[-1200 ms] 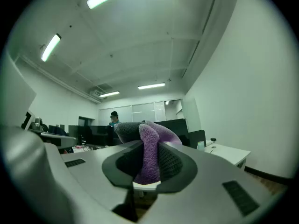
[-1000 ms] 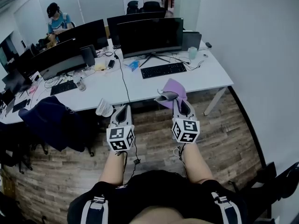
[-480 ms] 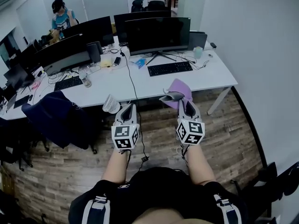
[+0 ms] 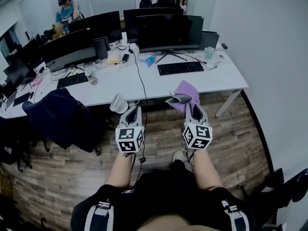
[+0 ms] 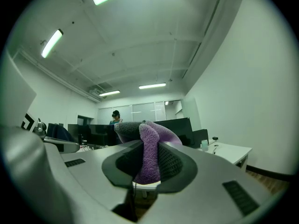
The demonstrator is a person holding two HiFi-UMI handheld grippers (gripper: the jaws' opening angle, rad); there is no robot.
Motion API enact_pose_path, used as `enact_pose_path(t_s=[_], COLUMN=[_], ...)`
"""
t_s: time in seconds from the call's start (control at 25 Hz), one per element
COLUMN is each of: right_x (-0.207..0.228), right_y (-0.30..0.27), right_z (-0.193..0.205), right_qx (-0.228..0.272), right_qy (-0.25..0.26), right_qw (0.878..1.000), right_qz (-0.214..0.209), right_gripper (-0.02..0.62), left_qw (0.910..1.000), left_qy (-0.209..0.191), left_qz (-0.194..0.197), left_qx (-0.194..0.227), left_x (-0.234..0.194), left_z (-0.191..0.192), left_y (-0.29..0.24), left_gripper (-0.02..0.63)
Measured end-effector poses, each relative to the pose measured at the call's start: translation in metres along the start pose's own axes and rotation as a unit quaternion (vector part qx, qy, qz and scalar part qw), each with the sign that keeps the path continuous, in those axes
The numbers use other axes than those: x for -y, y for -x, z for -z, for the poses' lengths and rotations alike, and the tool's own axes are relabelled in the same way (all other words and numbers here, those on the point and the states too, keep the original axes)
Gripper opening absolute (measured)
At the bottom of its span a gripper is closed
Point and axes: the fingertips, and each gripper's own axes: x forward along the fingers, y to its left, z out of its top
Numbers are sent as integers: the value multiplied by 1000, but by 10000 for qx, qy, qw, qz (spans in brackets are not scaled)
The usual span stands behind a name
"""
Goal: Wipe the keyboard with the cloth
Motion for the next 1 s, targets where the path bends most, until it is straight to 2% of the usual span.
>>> enact_pose_path(t_s=[0.32, 0.52, 0.8, 1.0], right_x=[18, 41, 96, 130], right_y=[-45, -91, -161, -201], right_z=[7, 10, 4, 3], right_qx=[1, 9, -13, -59], right_qy=[-231, -293, -454, -482], right_qw=[9997, 9996, 9989, 9984], right_qz=[43, 2, -127, -291], right_gripper=[91, 91, 91, 91], left_qw=[9999, 9997, 9980, 9973], left_qy=[-136, -230, -535, -540], left_qz=[-5, -40, -248, -432], left_qx=[-48, -111, -211, -250], left_x=[-10, -10, 1, 10], left_z=[-4, -7, -25, -34], left_y=[-41, -89, -171, -218], left_gripper=[11, 11, 11, 11])
